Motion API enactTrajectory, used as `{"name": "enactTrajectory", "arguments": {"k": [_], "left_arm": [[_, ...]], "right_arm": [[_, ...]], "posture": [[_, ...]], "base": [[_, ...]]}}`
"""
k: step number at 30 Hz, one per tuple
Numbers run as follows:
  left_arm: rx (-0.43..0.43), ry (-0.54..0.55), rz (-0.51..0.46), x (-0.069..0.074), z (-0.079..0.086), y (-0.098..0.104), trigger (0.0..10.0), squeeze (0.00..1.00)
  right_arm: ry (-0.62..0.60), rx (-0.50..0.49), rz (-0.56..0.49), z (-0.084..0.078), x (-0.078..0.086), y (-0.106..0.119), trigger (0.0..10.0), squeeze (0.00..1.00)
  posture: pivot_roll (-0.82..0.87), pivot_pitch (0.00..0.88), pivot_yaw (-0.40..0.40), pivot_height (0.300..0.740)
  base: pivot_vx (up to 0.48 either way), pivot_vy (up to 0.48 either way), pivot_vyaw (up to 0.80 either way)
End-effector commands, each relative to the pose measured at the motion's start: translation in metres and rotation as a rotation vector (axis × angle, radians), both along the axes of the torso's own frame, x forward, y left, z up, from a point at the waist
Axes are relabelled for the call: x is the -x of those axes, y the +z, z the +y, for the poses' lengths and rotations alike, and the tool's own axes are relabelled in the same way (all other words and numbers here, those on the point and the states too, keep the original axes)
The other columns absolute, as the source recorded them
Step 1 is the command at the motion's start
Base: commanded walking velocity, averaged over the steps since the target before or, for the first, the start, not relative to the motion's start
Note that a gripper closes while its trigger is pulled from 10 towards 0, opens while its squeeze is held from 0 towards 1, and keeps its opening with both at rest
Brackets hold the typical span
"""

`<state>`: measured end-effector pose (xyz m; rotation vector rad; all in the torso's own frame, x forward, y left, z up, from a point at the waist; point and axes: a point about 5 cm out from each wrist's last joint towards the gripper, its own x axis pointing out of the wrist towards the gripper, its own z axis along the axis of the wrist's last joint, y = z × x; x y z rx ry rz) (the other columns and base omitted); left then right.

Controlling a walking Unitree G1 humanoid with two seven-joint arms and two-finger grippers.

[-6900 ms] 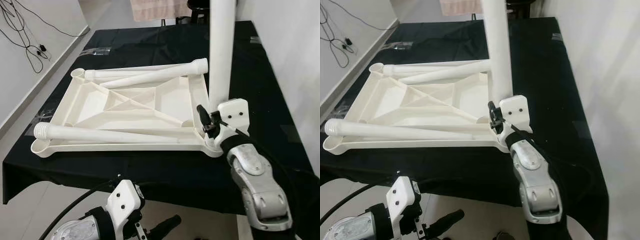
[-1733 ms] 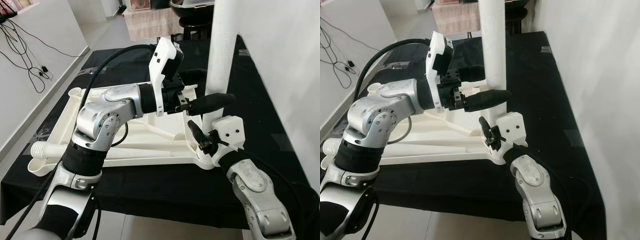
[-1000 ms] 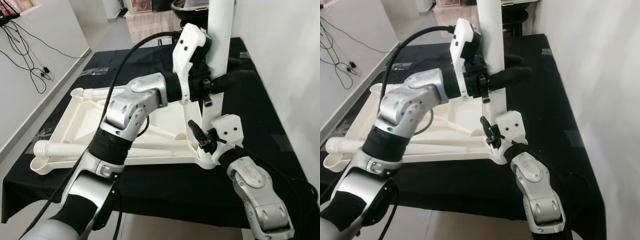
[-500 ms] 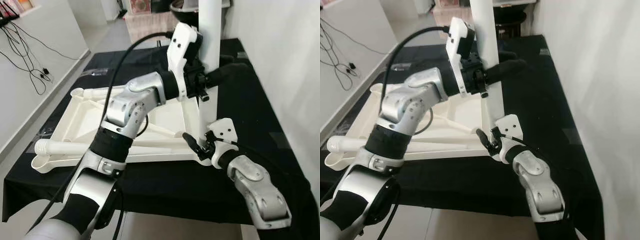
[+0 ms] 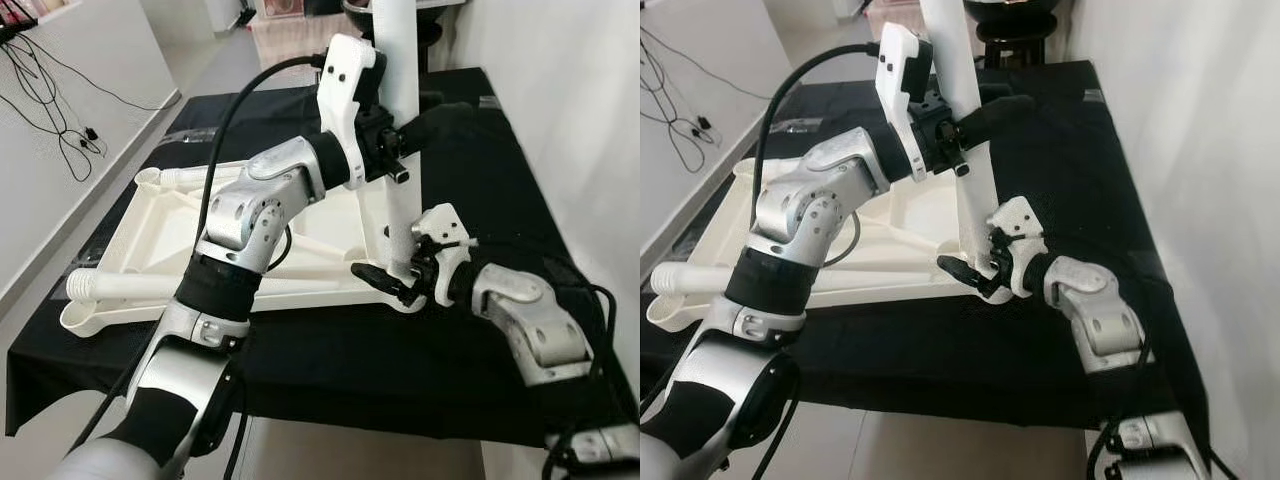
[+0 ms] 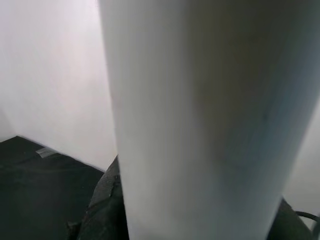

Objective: Building children table

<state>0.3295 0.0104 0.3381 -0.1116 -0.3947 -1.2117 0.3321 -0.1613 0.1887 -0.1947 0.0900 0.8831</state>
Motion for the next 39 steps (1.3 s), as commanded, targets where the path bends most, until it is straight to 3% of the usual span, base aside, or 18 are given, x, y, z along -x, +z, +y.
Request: {"name": "enactTrajectory", "arguments": {"k": [1,5,7,14,21,22,23,26,27,28,29,30,31,32,33,34,39], "left_arm": [[-0.03,-0.09,0.008,0.009,-0.01,-0.005,0.0,0.0],[-0.03,-0.097,0.009,0.009,-0.01,-0.005,0.0,0.0],[-0.031,-0.105,0.01,0.01,-0.01,-0.005,0.0,0.0],[-0.029,-0.102,0.009,0.009,-0.01,-0.005,0.0,0.0],[-0.028,-0.098,0.007,0.008,-0.008,-0.005,0.0,0.0],[-0.015,-0.069,0.028,0.006,-0.006,-0.006,8.3,1.0],[0.0,-0.029,0.045,0.002,-0.004,-0.006,10.0,1.0],[0.034,0.048,0.07,-0.004,0.002,-0.004,10.0,0.95],[0.034,0.048,0.07,-0.004,0.002,-0.004,10.0,0.95],[0.038,0.082,0.069,-0.007,0.005,-0.002,10.0,0.0],[0.038,0.082,0.069,-0.007,0.005,-0.002,10.0,0.0],[0.043,0.113,0.071,-0.009,0.011,-0.001,10.0,0.0],[0.045,0.134,0.077,-0.011,0.016,0.0,10.0,0.0],[0.045,0.134,0.077,-0.011,0.016,0.0,10.0,0.0],[0.047,0.145,0.082,-0.012,0.02,0.001,10.0,0.0],[0.042,0.149,0.084,-0.012,0.022,0.0,10.0,0.0],[0.017,0.146,0.09,-0.01,0.023,-0.003,10.0,0.0]], "right_arm": [[0.117,-0.045,-0.027,0.016,-0.002,0.009,10.0,0.0],[0.152,-0.054,-0.034,0.017,-0.004,0.012,10.0,0.0],[0.193,-0.064,-0.044,0.018,-0.008,0.017,0.0,0.0],[0.229,-0.03,-0.041,0.023,-0.014,0.013,0.0,0.0],[0.184,-0.001,-0.022,0.021,-0.017,0.005,0.0,0.0],[0.151,0.005,-0.01,0.021,-0.018,0.002,0.0,0.0],[0.09,0.008,0.007,0.021,-0.019,-0.003,0.0,0.0],[-0.064,-0.014,0.056,0.021,-0.017,-0.015,0.0,0.0],[-0.064,-0.014,0.056,0.021,-0.017,-0.015,0.0,0.0],[-0.182,-0.033,0.078,0.022,-0.012,-0.022,0.0,0.0],[-0.182,-0.033,0.078,0.022,-0.012,-0.022,0.0,0.0],[-0.42,-0.046,0.103,0.027,0.003,-0.035,0.0,0.0],[-0.552,-0.039,0.128,0.032,0.028,-0.046,0.0,0.0],[-0.552,-0.039,0.128,0.032,0.028,-0.046,0.0,0.0],[-0.641,-0.038,0.142,0.034,0.047,-0.051,0.0,0.0],[-0.667,-0.058,0.137,0.037,0.058,-0.051,0.0,0.0],[-0.641,-0.082,0.084,0.042,0.062,-0.048,0.0,0.0]], "posture": [[-0.03,0.094,0.113,0.74],[-0.03,0.095,0.11,0.74],[-0.03,0.098,0.109,0.74],[-0.03,0.101,0.108,0.74],[-0.03,0.103,0.106,0.74],[-0.03,0.104,0.103,0.74],[-0.03,0.108,0.1,0.74],[-0.03,0.113,0.089,0.74],[-0.03,0.113,0.089,0.74],[-0.03,0.116,0.079,0.74],[-0.03,0.116,0.079,0.74],[-0.03,0.124,0.074,0.74],[-0.01,0.136,0.077,0.74],[-0.01,0.136,0.077,0.74],[-0.01,0.136,0.077,0.74],[-0.02,0.13,0.083,0.74],[-0.02,0.126,0.093,0.74]], "base": [[0.0,0.0,0.0],[0.0,0.0,0.0],[0.0,0.0,0.0],[0.0,0.0,0.0],[0.0,0.0,0.0],[0.0,0.0,0.0],[0.0,0.0,0.0],[0.0,0.0,0.0],[0.0,0.0,0.0],[0.0,0.0,0.0],[0.0,0.0,0.0],[0.0,0.0,0.0],[0.0,0.0,0.0],[0.0,0.0,0.0],[0.0,0.0,0.0],[0.0,0.0,0.0],[0.0,0.0,0.0]]}}
